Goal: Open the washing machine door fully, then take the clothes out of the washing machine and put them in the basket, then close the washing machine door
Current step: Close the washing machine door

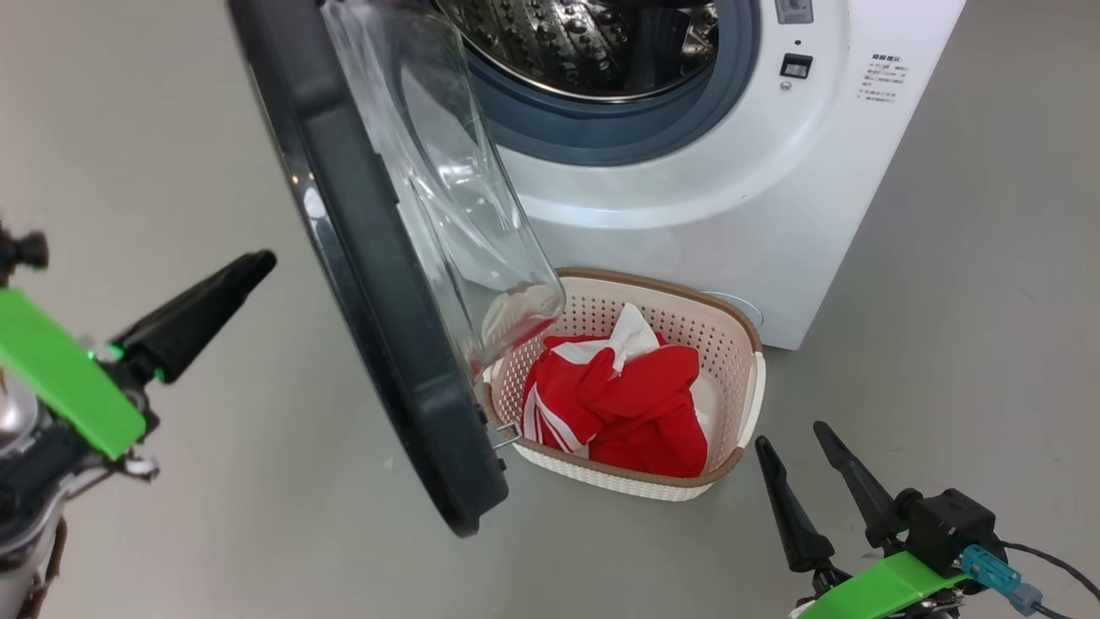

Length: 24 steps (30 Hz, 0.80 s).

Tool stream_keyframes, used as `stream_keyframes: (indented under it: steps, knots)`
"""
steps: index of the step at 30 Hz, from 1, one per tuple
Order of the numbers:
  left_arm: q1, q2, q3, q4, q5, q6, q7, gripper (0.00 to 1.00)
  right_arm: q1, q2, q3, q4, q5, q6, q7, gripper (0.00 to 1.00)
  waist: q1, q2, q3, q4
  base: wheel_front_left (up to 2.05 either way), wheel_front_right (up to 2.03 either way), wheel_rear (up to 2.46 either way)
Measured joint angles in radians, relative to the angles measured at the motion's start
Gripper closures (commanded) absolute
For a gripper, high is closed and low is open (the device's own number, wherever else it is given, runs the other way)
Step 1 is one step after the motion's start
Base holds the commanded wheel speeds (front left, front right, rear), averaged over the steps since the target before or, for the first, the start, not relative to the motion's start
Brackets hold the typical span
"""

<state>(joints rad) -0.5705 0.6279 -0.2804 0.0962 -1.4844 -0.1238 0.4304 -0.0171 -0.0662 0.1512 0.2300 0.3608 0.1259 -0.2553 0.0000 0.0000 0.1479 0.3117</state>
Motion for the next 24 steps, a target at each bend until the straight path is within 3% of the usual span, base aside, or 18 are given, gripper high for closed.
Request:
stream_keyframes:
  steps: [1,3,4,5,17,24]
  knots:
    - [0.014,0.003,0.002,0.007,0.003,0.0,-0.015,0.51,0.001,0.0,0.0,0.0,0.0,0.0,0.0,0.0,0.0,0.0,-0.001,0.001,0.0,0.0,0.0]
    - [0.044,0.01,0.002,0.019,0.008,0.0,-0.042,0.15,0.008,-0.001,0.0,0.0,0.0,0.0,0.0,0.0,0.0,0.0,-0.004,0.004,0.0,0.0,0.0]
    - [0.06,0.012,0.002,0.026,0.01,0.0,-0.058,0.03,0.012,-0.001,0.0,0.0,0.0,0.0,0.0,0.0,0.0,0.0,-0.006,0.006,0.0,0.0,0.0]
    - [0.077,0.012,0.001,0.031,0.014,0.0,-0.071,0.0,0.015,-0.002,0.0,0.0,0.0,0.0,0.0,0.0,0.0,0.0,-0.007,0.007,0.0,0.0,0.0]
    - [0.21,0.024,-0.061,0.126,0.059,0.0,-0.277,0.0,0.014,-0.026,0.015,0.001,0.0,0.0,0.0,0.0,0.0,0.0,-0.02,0.02,0.0,0.0,0.0]
    - [0.293,-0.003,-0.112,0.192,0.067,0.0,-0.429,0.0,0.012,-0.044,0.019,0.001,0.0,0.0,0.0,0.0,0.0,0.0,-0.032,0.024,0.0,0.0,0.0]
